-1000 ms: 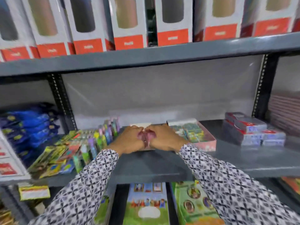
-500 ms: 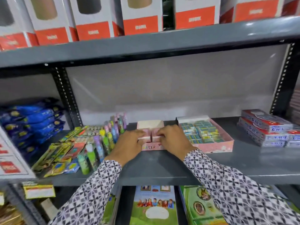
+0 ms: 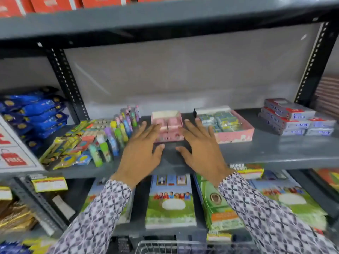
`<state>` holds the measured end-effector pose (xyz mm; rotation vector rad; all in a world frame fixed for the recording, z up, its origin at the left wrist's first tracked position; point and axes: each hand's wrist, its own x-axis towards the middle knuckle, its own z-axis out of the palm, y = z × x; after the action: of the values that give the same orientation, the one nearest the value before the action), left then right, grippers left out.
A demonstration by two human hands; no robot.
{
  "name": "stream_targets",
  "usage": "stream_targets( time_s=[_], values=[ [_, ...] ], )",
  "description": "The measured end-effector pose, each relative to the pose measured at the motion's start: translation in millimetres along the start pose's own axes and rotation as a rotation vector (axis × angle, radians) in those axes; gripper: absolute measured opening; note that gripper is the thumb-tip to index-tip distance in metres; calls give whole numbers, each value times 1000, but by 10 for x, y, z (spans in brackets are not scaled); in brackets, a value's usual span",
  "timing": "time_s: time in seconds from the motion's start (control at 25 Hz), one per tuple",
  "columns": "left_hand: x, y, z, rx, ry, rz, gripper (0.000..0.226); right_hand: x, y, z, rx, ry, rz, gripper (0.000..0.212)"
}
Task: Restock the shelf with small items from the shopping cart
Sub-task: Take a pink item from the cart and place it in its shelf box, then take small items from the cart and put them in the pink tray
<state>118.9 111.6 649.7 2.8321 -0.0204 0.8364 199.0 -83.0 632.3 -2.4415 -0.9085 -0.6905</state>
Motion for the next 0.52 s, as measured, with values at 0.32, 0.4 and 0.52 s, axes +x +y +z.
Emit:
stream_targets(
  time_s=[0.32, 0.4, 0.52],
  values=[
    [-2491, 287, 1339, -308, -333, -210, 65, -2705, 145, 699, 116, -365, -48, 42],
    [-2892, 173, 1964, -314, -511, -321, 64, -3121, 352, 1188, 181, -565, 85, 45],
    [-3368, 37, 2769, -293, -810, -398, 60, -3632, 609, 1926, 250, -811, 343, 53]
  ],
)
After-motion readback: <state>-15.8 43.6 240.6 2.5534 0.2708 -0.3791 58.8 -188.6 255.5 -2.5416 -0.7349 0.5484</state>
